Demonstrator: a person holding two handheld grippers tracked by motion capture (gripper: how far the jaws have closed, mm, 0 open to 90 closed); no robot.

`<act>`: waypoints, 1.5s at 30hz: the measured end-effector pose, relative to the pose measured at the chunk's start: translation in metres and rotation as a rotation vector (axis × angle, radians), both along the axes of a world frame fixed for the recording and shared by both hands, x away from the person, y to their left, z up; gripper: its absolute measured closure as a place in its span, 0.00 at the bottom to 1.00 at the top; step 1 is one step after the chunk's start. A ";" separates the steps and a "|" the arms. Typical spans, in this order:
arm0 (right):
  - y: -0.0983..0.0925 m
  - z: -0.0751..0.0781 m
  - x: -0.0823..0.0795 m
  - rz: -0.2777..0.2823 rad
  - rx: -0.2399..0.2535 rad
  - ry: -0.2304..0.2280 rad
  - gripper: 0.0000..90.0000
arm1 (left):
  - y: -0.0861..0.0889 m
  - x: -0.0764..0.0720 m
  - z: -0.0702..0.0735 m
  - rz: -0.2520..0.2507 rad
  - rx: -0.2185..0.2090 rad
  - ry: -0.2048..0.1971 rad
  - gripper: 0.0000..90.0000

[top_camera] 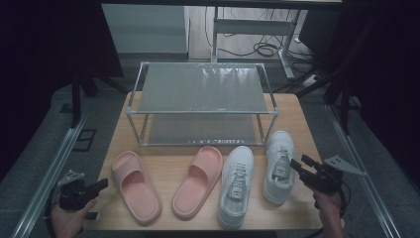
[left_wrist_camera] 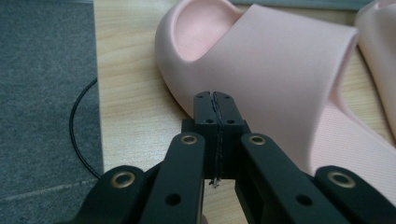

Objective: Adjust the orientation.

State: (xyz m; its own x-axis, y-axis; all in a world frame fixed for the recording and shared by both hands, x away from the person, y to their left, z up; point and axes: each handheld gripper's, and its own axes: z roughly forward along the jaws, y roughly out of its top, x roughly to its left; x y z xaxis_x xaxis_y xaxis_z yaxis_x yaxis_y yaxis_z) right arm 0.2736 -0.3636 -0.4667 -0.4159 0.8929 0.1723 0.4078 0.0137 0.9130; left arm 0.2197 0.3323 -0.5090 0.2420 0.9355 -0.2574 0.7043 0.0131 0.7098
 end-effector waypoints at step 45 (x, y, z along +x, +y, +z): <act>0.001 -0.002 0.001 0.005 -0.017 0.017 0.51 | -0.057 0.073 -0.008 -0.142 0.058 0.043 1.00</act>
